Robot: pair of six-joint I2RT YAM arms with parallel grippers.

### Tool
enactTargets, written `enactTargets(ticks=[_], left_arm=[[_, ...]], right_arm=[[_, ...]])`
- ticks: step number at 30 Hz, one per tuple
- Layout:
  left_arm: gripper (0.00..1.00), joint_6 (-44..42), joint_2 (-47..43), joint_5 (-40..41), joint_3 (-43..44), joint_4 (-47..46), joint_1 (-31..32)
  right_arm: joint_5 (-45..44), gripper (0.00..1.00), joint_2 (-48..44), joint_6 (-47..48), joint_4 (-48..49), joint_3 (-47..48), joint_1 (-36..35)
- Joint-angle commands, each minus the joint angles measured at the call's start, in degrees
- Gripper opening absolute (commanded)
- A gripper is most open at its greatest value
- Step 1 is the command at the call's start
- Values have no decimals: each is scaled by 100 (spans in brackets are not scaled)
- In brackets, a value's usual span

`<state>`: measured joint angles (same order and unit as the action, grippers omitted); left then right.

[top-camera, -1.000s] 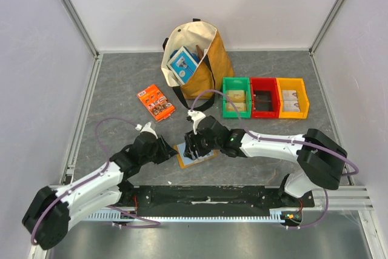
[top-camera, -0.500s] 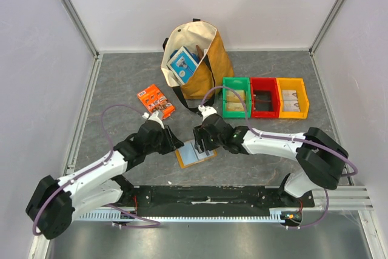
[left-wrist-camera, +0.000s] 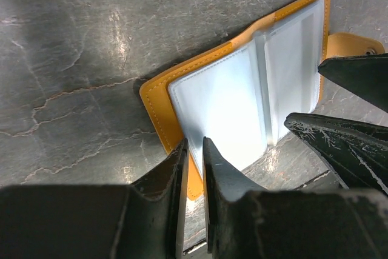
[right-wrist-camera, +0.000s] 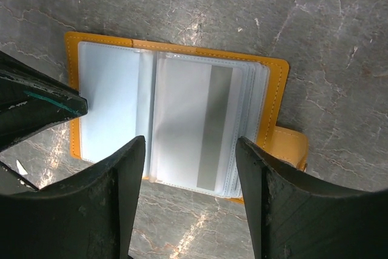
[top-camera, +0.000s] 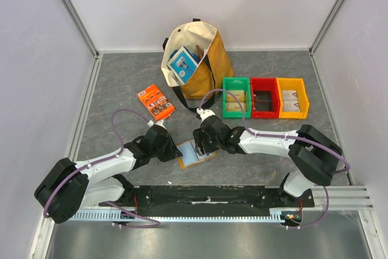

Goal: Take the credit cards out of the card holder
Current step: Remove the credit card from the card holder.

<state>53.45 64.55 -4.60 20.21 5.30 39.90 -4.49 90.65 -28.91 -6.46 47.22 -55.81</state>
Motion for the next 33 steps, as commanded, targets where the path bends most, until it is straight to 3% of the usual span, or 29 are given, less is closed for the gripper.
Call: enactTargets(ticks=[1, 21, 33], left_arm=[[21, 122, 40, 144, -157, -152, 18], [21, 174, 22, 109, -157, -213, 106], [21, 192, 5, 126, -157, -214, 132]], right_arm=[[124, 68, 84, -36, 171, -38, 0], [791, 52, -108, -98, 461, -38, 0], [-201, 63, -233, -150, -92, 6, 18]])
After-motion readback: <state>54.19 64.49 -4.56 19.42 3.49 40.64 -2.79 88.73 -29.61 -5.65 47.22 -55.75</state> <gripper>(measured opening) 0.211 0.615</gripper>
